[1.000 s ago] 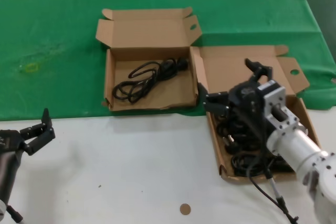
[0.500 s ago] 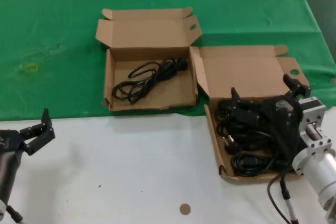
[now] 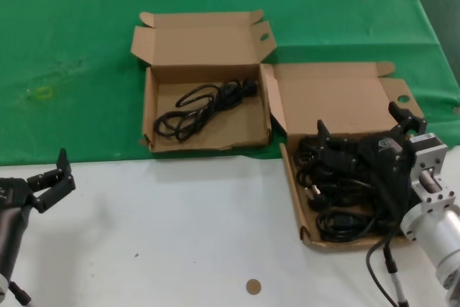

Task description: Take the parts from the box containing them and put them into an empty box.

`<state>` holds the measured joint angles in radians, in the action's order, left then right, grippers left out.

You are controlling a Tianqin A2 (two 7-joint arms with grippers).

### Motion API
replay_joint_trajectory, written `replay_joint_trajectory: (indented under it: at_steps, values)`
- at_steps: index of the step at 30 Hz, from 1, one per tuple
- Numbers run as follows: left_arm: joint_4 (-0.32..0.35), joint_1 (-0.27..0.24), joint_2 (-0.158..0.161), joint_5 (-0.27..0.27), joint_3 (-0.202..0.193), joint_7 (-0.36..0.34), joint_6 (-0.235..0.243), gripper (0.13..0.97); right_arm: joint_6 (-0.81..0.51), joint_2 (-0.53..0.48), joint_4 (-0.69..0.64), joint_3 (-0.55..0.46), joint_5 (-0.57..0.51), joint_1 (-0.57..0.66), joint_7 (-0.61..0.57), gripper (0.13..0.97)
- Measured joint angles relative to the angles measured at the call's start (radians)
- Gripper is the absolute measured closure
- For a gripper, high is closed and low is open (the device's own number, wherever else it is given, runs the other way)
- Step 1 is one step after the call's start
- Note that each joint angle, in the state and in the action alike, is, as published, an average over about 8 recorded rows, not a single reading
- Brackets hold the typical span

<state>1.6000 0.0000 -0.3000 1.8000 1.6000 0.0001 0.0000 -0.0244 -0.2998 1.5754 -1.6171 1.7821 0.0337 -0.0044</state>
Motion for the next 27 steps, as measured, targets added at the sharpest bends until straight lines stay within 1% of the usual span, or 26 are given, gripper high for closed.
replay_joint_trajectory:
  at_steps: [27]
  values:
    - [0.000,0.000,0.000,0.000,0.000,0.000,0.000,0.132,0.000,0.000,0.000,0.000,0.000,0.000,0.000,0.129]
